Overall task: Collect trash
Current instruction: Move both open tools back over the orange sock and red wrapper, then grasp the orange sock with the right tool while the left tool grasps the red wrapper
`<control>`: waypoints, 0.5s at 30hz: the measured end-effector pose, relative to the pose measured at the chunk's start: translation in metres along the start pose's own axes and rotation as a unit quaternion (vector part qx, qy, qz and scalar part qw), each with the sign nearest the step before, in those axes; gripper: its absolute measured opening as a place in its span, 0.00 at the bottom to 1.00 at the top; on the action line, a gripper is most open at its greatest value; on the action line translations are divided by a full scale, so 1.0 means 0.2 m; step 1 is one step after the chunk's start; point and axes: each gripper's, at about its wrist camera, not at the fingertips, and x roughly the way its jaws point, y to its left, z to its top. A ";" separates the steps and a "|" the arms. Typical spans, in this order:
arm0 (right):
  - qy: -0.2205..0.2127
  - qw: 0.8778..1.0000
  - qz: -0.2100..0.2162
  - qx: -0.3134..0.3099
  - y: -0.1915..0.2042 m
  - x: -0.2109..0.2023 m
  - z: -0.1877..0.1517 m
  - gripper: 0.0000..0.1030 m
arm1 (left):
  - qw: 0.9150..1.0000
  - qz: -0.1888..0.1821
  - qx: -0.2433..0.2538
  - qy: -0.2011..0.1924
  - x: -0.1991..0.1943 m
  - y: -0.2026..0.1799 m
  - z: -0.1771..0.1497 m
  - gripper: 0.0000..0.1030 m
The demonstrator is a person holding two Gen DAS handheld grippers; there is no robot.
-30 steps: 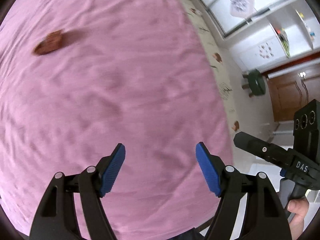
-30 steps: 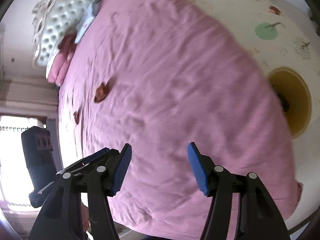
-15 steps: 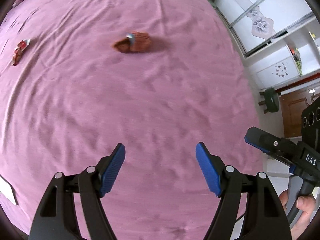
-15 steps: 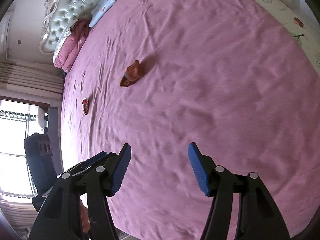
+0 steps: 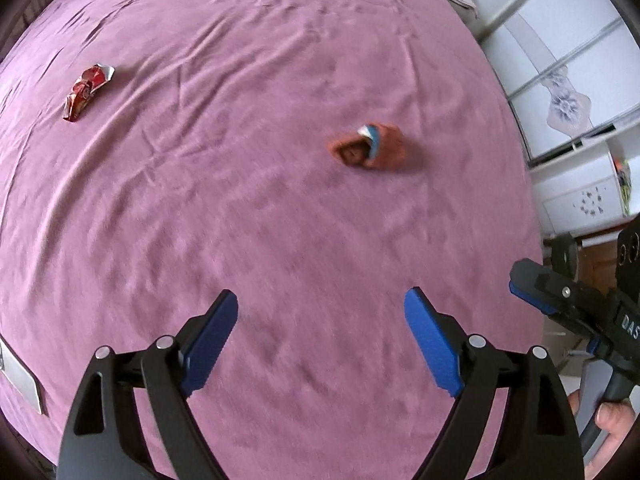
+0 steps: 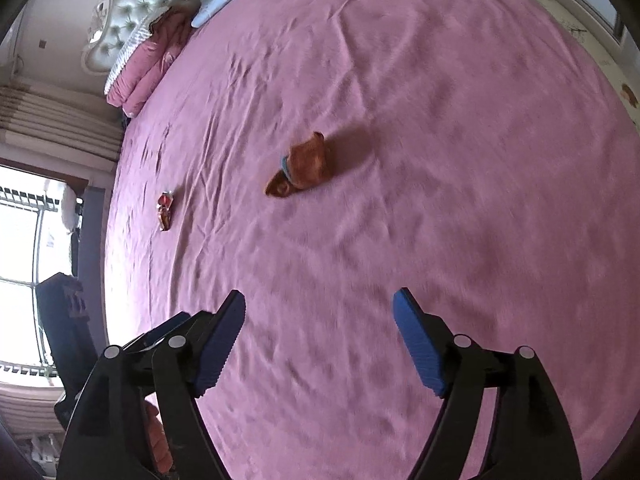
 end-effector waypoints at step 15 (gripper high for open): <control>0.019 0.997 -0.040 -0.056 0.18 0.48 0.39 0.72 | 0.999 0.005 -0.039 -0.013 0.18 0.23 0.34 0.83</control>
